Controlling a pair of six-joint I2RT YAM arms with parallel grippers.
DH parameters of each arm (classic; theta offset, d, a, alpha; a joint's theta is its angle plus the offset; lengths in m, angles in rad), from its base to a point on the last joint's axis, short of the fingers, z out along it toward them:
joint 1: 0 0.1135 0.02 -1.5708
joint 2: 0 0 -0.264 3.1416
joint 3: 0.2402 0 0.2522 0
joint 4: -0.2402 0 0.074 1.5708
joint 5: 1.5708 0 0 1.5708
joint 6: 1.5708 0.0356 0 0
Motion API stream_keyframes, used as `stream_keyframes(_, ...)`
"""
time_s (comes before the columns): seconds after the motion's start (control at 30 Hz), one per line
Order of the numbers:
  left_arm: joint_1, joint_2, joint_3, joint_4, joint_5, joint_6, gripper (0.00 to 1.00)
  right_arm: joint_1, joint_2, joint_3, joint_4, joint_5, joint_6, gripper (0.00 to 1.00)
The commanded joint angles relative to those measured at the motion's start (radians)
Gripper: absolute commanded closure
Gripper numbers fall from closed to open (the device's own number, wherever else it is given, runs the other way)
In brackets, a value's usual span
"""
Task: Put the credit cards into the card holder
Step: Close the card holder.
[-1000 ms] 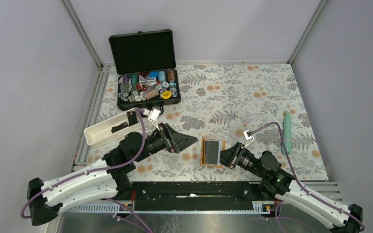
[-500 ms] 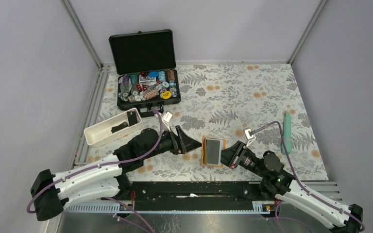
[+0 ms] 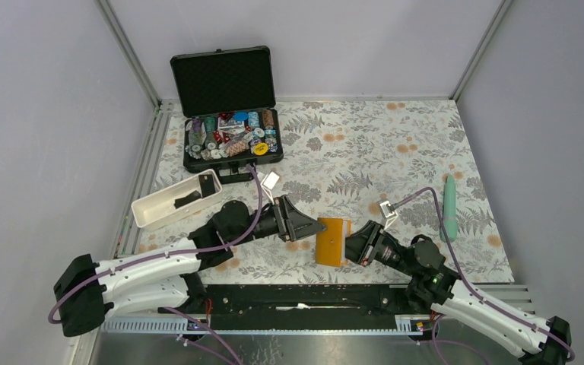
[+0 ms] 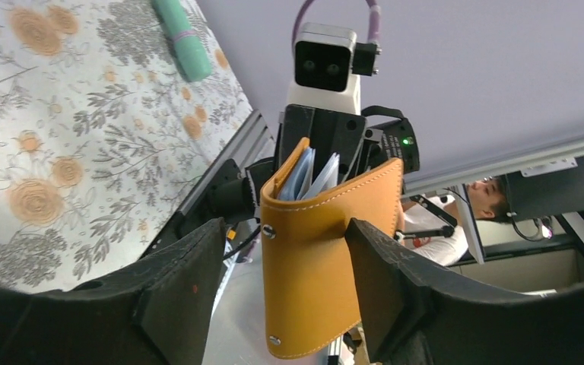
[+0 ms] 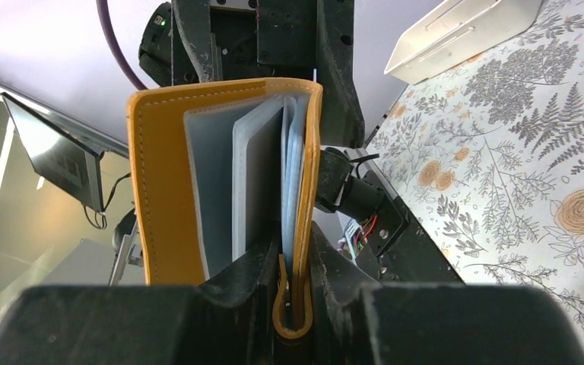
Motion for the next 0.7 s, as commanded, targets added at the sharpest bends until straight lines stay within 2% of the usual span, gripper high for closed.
stream_keyframes(0.0, -0.016, 0.037, -0.009, 0.192, 0.064, -0.027, 0.40, 0.004, 0.008, 0.056, 0.100, -0.054, -0.004, 1.00)
stream_keyframes(0.17, -0.037, 0.081, -0.005, 0.256, 0.097, -0.037, 0.57, 0.005, 0.025, 0.068, 0.107, -0.075, -0.008, 1.00)
stream_keyframes(0.33, -0.039, 0.072, -0.020, 0.276, 0.085, -0.042, 0.85, 0.005, 0.018, 0.066, 0.094, -0.071, -0.011, 1.00)
stream_keyframes(0.37, -0.040, 0.068, -0.023, 0.276, 0.082, -0.043, 0.89, 0.005, 0.012, 0.066, 0.085, -0.068, -0.014, 0.97)
stream_keyframes(0.4, -0.039, 0.063, -0.026, 0.279, 0.080, -0.045, 0.92, 0.005, 0.006, 0.069, 0.069, -0.064, -0.018, 0.92)
stream_keyframes(0.5, -0.036, 0.028, -0.044, 0.276, 0.048, -0.050, 1.00, 0.005, -0.033, 0.093, -0.038, -0.043, -0.053, 0.65)
stream_keyframes(0.57, -0.018, -0.012, -0.056, 0.262, 0.027, -0.051, 1.00, 0.005, -0.078, 0.119, -0.151, -0.006, -0.093, 0.50)
stream_keyframes(0.67, 0.028, -0.076, -0.067, 0.210, 0.028, -0.056, 1.00, 0.005, -0.178, 0.161, -0.346, 0.112, -0.144, 0.39)
